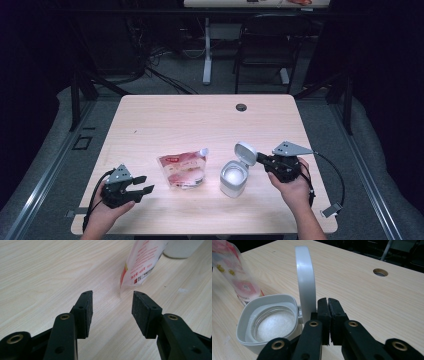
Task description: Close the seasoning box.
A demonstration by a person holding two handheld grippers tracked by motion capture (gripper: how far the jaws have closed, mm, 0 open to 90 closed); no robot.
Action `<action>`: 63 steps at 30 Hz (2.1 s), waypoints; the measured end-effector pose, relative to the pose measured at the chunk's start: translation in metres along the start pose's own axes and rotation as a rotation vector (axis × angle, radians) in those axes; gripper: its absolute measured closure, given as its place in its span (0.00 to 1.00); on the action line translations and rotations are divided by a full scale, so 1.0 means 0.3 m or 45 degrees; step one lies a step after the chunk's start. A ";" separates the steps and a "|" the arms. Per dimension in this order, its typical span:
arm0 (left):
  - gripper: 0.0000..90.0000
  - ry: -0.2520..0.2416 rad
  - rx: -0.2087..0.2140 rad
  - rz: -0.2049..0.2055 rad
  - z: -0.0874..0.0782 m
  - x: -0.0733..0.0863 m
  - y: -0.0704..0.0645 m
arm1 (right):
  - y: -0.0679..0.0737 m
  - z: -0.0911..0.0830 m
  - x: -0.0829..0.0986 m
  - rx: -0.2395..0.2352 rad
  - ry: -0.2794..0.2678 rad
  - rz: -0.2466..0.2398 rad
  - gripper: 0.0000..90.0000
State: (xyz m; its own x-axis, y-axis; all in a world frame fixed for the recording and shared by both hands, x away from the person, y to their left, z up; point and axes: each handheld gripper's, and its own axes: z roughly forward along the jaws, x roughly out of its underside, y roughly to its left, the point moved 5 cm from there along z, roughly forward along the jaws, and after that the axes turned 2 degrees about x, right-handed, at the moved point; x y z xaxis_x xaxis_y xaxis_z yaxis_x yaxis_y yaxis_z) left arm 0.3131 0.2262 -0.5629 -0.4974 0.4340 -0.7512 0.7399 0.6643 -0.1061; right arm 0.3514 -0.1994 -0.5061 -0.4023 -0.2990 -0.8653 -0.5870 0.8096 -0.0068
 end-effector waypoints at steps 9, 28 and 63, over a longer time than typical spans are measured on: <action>0.58 0.003 0.002 0.002 0.001 0.000 -0.002 | 0.011 -0.004 -0.004 0.007 -0.001 -0.016 0.98; 0.58 0.005 0.008 0.013 0.003 -0.002 -0.003 | 0.107 0.002 0.003 -0.057 0.018 -0.091 0.97; 0.56 -0.015 -0.030 -0.025 0.001 0.003 0.025 | 0.187 -0.025 0.004 -0.147 -0.024 -0.099 0.63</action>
State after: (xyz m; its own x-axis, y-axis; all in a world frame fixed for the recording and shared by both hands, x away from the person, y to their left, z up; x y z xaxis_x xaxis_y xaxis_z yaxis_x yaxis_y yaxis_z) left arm 0.3183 0.2312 -0.5645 -0.5065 0.4134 -0.7567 0.7190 0.6869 -0.1060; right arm 0.3129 -0.1582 -0.5039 -0.3394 -0.3481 -0.8739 -0.6936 0.7202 -0.0175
